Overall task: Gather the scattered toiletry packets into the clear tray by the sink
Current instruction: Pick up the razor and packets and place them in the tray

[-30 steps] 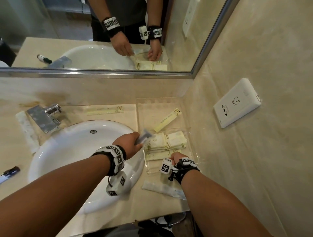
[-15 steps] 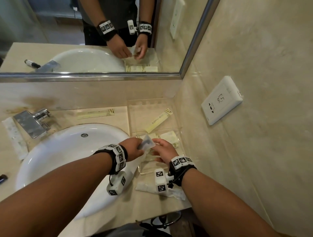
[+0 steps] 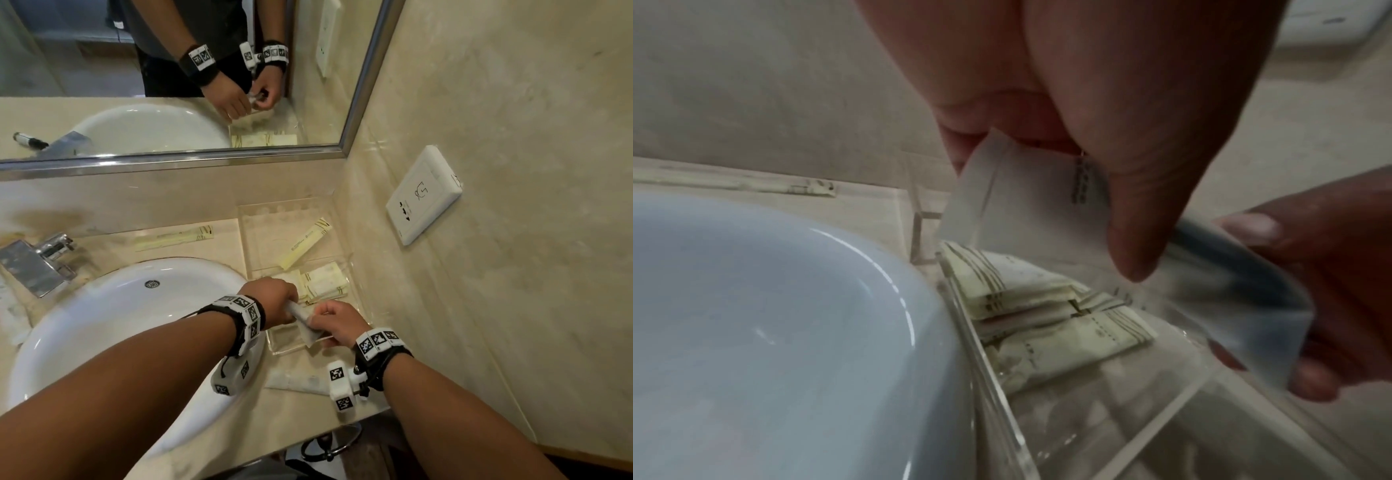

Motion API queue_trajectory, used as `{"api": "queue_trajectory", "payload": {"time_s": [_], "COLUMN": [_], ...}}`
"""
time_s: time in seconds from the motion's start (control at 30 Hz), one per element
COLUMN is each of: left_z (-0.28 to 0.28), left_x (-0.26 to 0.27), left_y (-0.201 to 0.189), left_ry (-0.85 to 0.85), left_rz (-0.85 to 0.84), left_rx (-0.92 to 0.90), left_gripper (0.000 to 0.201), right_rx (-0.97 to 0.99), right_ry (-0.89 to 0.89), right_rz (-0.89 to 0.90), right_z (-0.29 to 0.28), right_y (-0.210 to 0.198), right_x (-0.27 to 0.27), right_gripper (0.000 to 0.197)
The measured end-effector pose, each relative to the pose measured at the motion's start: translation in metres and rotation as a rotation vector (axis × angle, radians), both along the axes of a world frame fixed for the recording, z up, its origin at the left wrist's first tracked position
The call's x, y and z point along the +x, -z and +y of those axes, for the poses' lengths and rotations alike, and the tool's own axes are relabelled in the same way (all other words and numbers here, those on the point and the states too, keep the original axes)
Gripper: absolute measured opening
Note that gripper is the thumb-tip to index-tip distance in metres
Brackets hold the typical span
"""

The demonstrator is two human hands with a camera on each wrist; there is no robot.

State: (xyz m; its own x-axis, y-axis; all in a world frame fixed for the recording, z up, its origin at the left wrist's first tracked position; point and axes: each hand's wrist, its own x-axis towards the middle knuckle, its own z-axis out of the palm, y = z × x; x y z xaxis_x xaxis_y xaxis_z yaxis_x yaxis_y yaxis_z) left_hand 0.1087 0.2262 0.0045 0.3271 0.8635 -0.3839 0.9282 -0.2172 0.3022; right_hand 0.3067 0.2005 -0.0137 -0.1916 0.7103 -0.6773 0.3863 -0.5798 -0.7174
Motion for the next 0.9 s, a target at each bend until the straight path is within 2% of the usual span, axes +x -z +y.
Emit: {"api": "queue_trajectory", "payload": {"time_s": [0.1, 0.23, 0.37, 0.47, 0.6, 0.67, 0.8, 0.9], "left_z": [0.001, 0.006, 0.013, 0.020, 0.026, 0.027, 0.028, 0.030], "left_x": [0.010, 0.021, 0.028, 0.033, 0.037, 0.040, 0.057, 0.069], "left_y": [0.003, 0.011, 0.019, 0.023, 0.033, 0.035, 0.038, 0.042], "left_ry": [0.072, 0.122, 0.052, -0.032, 0.002, 0.054, 0.239, 0.239], "left_rz": [-0.045, -0.119, -0.151, -0.116, -0.058, -0.015, 0.016, 0.003], "left_rx": [0.066, 0.121, 0.271, 0.255, 0.158, 0.101, 0.108, 0.068], "left_gripper": [0.025, 0.025, 0.047, 0.060, 0.061, 0.062, 0.062, 0.068], "right_rx": [-0.062, -0.029, 0.136, 0.288, 0.339, 0.337, 0.329, 0.363], "right_ry": [0.094, 0.132, 0.201, 0.247, 0.246, 0.231, 0.269, 0.300], "right_rz": [0.082, 0.058, -0.116, -0.377, -0.659, -0.732, -0.786, -0.768], "right_z": [-0.006, -0.007, -0.003, 0.001, 0.008, 0.013, 0.021, 0.020], "right_y": [-0.003, -0.004, 0.001, 0.005, 0.009, 0.010, 0.011, 0.015], "right_x": [0.005, 0.016, 0.023, 0.028, 0.029, 0.025, 0.020, 0.021], "right_gripper": [0.018, 0.016, 0.018, 0.015, 0.009, 0.010, 0.006, 0.007]}}
